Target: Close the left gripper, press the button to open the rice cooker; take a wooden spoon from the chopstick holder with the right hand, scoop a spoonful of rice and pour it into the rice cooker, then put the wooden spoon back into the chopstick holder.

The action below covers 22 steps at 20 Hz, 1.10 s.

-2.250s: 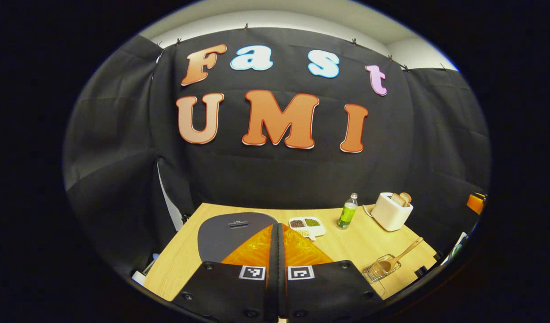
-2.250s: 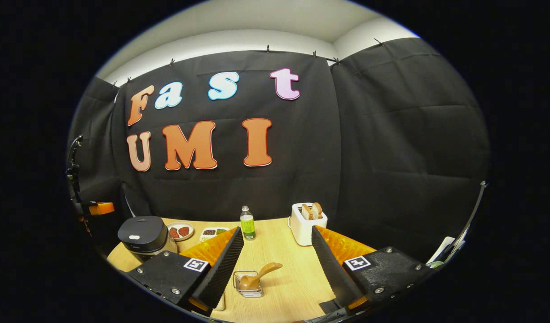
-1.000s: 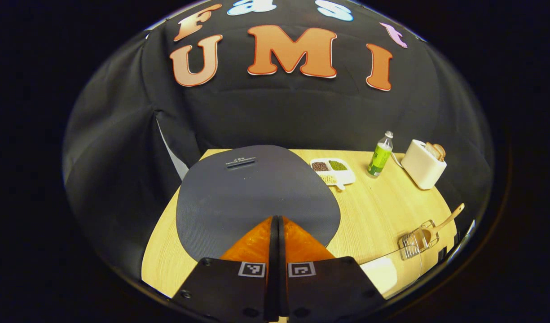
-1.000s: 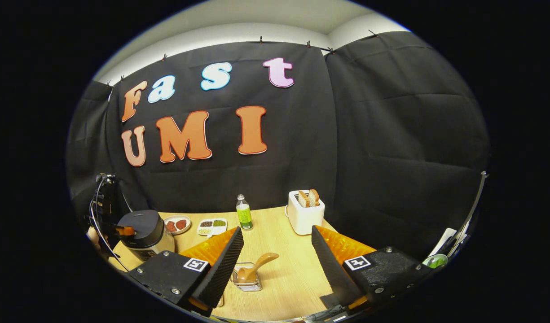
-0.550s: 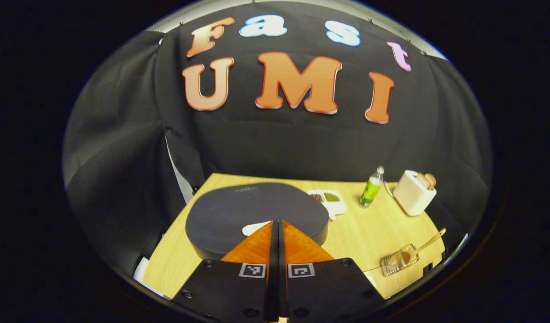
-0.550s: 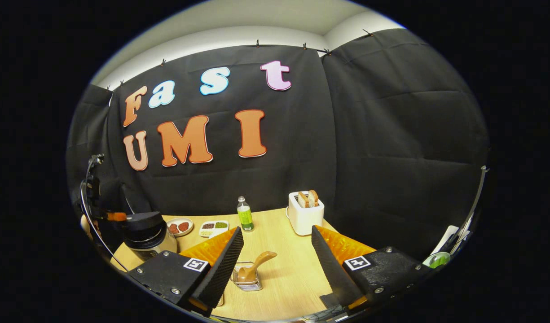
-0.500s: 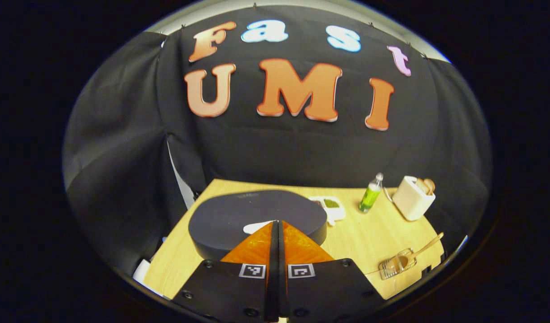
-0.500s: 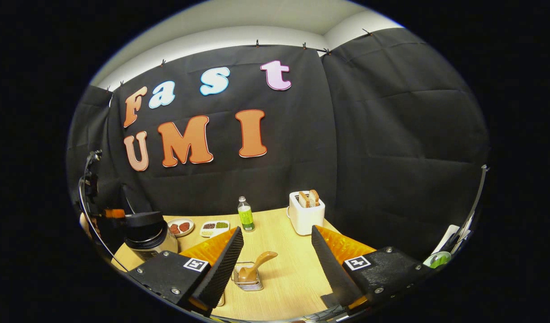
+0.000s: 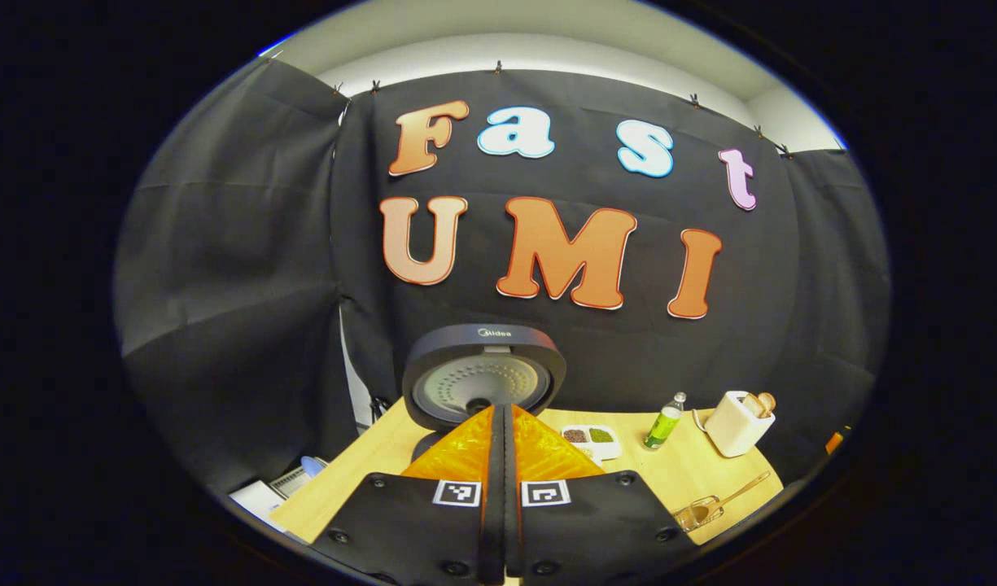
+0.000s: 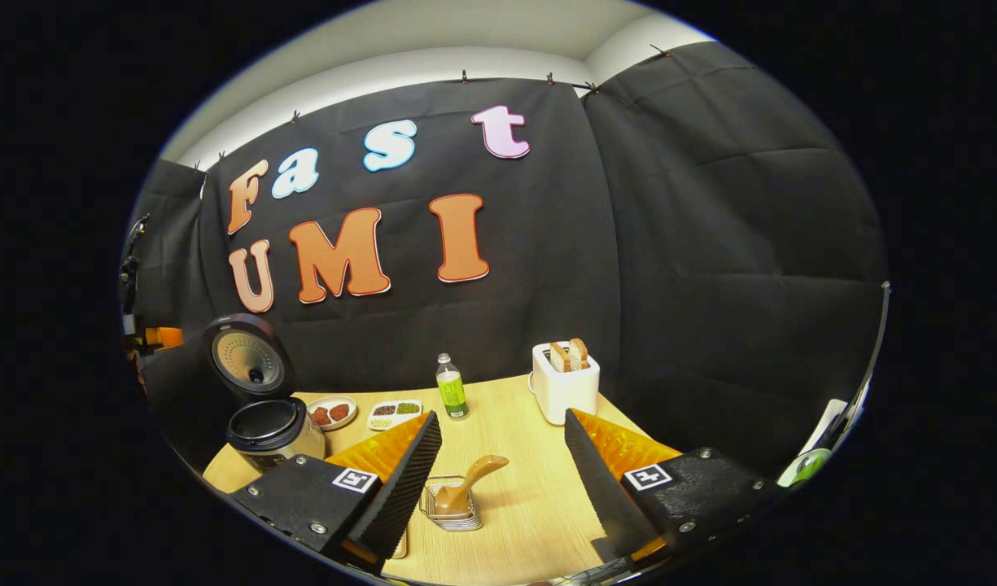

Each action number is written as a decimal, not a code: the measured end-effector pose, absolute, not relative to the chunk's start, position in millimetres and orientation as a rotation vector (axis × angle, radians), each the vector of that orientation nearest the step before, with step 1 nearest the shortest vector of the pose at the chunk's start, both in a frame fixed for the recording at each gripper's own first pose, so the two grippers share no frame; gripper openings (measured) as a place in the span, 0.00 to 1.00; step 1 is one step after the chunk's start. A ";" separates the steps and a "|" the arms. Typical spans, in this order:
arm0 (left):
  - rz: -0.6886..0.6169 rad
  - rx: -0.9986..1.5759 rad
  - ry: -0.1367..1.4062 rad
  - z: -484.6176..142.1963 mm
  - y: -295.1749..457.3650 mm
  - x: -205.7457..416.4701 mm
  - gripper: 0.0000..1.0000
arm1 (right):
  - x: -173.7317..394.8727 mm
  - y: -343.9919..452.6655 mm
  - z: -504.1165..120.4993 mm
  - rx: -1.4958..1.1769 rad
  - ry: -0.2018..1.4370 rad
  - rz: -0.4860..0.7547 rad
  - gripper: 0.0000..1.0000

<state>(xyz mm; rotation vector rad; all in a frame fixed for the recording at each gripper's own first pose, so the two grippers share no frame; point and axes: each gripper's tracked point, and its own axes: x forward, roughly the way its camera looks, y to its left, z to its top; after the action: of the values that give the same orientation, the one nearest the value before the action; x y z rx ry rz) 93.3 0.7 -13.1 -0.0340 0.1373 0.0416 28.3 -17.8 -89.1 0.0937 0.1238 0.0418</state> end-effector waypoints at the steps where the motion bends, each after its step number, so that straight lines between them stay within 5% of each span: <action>1: 0.051 -0.032 0.122 -7.7 2.1 87.2 0.04 | 33.4 -15.6 -94.7 0.108 0.124 0.052 0.94; 6: 0.174 0.053 -0.042 32.8 31.9 50.8 0.07 | 62.8 -8.6 -145.5 0.258 0.196 0.077 0.94; 10: 0.172 0.093 -0.070 37.9 29.9 30.4 0.31 | 79.1 1.1 -187.9 0.427 0.301 0.089 0.95; 12: 0.170 0.064 -0.050 33.0 29.9 23.3 0.31 | 84.6 5.2 -202.7 0.481 0.335 0.096 0.95; 17: 0.189 0.012 -0.011 23.2 38.5 10.3 0.70 | 105.8 16.4 -233.9 0.548 0.405 0.107 0.95; 22: 0.217 -0.008 0.026 9.5 52.3 8.7 0.90 | 124.0 28.2 -255.2 0.629 0.459 0.119 0.86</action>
<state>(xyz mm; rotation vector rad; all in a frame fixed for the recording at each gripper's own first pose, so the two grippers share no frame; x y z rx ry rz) 8.7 52.3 9.5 -0.0085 0.0263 0.2170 124.0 28.2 -255.2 0.6295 0.4591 0.1188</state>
